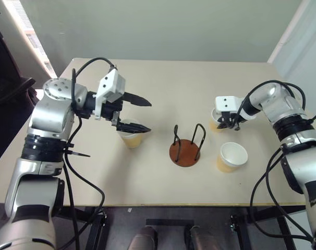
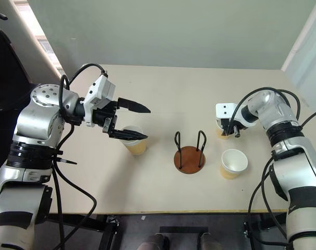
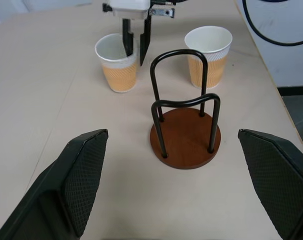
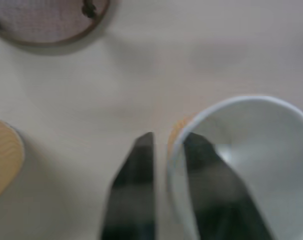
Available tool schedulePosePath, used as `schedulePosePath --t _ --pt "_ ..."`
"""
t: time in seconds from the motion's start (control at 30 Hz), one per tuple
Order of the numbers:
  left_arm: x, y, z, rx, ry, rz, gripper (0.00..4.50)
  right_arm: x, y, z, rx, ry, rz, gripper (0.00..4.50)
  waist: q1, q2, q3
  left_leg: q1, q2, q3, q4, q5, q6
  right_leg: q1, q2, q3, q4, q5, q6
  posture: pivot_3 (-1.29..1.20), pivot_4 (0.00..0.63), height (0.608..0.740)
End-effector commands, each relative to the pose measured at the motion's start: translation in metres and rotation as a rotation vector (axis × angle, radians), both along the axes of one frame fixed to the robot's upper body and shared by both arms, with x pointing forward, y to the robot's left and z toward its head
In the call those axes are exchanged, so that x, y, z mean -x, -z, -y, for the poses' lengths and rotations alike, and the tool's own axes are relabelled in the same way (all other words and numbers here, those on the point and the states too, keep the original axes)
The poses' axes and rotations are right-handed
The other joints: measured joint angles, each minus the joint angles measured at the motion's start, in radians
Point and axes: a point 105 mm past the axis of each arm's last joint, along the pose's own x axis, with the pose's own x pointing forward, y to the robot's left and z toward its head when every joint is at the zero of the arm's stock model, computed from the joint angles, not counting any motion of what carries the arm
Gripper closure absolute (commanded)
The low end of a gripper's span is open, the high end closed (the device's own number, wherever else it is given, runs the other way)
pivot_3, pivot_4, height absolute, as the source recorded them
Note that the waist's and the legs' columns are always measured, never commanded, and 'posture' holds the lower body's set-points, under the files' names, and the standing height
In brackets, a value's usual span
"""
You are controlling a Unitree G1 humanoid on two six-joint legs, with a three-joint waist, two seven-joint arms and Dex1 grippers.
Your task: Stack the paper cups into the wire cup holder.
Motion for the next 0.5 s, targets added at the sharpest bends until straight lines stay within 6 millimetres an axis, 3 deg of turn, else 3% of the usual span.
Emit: schedulePosePath --t 0.03,0.2,0.33,0.5 --pt "0.007 -0.017 -0.004 0.037 0.019 0.039 0.0 0.003 -0.023 -0.006 -0.058 -0.023 0.027 4.48 0.0 0.0 0.0 0.0 0.0 0.0 0.0 0.0 -0.001 0.0 0.0 0.0 0.0 0.0 0.0 0.0 0.15 0.74" --pt "0.007 -0.032 -0.01 0.104 -0.001 0.001 0.0 0.017 -0.063 -0.02 -0.134 -0.098 0.059 4.48 -0.001 0.0 0.0 -0.001 0.0 0.0 -0.002 0.002 -0.003 -0.002 0.0 0.0 0.0 0.0 -0.001 0.0 0.15 0.74" --pt "0.009 -0.045 -0.014 0.157 0.0 -0.009 0.0 0.049 -0.11 -0.043 -0.174 -0.225 0.143 4.48 -0.003 0.001 0.001 -0.002 0.0 0.0 -0.004 0.005 -0.008 -0.003 0.0 -0.001 0.0 0.0 -0.003 0.0 0.15 0.74" --pt "0.011 -0.047 -0.017 0.168 0.004 0.003 0.0 0.094 -0.129 -0.072 -0.2 -0.355 0.126 4.48 -0.006 0.001 0.001 -0.002 0.001 0.0 -0.005 0.008 -0.014 -0.003 0.001 -0.001 -0.001 -0.003 -0.006 0.0 0.15 0.74"
